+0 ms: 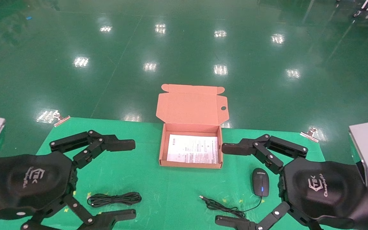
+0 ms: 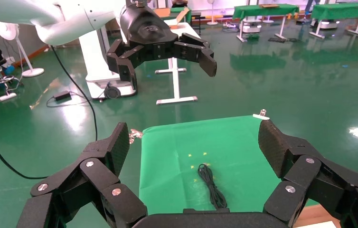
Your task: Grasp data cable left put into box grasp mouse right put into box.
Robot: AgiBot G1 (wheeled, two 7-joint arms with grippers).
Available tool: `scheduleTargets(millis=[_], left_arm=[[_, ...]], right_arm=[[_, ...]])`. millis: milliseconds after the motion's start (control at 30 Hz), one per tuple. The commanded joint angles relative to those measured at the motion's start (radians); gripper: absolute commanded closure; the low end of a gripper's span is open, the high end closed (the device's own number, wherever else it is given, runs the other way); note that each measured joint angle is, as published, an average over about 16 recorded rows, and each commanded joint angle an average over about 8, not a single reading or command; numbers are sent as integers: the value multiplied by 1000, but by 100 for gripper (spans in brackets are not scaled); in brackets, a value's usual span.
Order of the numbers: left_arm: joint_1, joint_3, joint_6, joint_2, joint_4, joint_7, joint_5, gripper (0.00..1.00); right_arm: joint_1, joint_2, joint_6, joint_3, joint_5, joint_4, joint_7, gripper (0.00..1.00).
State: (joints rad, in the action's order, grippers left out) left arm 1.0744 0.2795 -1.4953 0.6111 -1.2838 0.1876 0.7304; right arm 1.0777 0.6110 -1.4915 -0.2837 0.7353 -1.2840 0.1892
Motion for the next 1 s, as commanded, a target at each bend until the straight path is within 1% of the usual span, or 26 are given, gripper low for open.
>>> scheduleTargets(millis=[33, 500, 633, 733, 800, 900, 1000], left_arm=[[0, 0, 0, 0, 0, 0, 0, 0], [6, 5, 1, 1, -1, -1, 9, 0], [29, 15, -14, -1, -8, -1, 35, 0], [66, 35, -28, 1, -10, 4, 79, 0], [97, 55, -39, 4, -10, 9, 121, 0], [147, 91, -49, 8, -17, 15, 202, 0], [199, 134, -54, 14, -33, 14, 302, 0]], right_arm=[[0, 0, 0, 0, 0, 0, 0, 0], [0, 0, 1, 0, 1, 0, -1, 0], [12, -2, 3, -7, 29, -14, -9, 0], [40, -4, -1, -21, 78, -32, -20, 0], [73, -4, -12, -38, 132, -46, -35, 0], [139, 2, -37, -77, 231, -58, -67, 0], [220, 19, -63, -137, 351, -66, -117, 0]])
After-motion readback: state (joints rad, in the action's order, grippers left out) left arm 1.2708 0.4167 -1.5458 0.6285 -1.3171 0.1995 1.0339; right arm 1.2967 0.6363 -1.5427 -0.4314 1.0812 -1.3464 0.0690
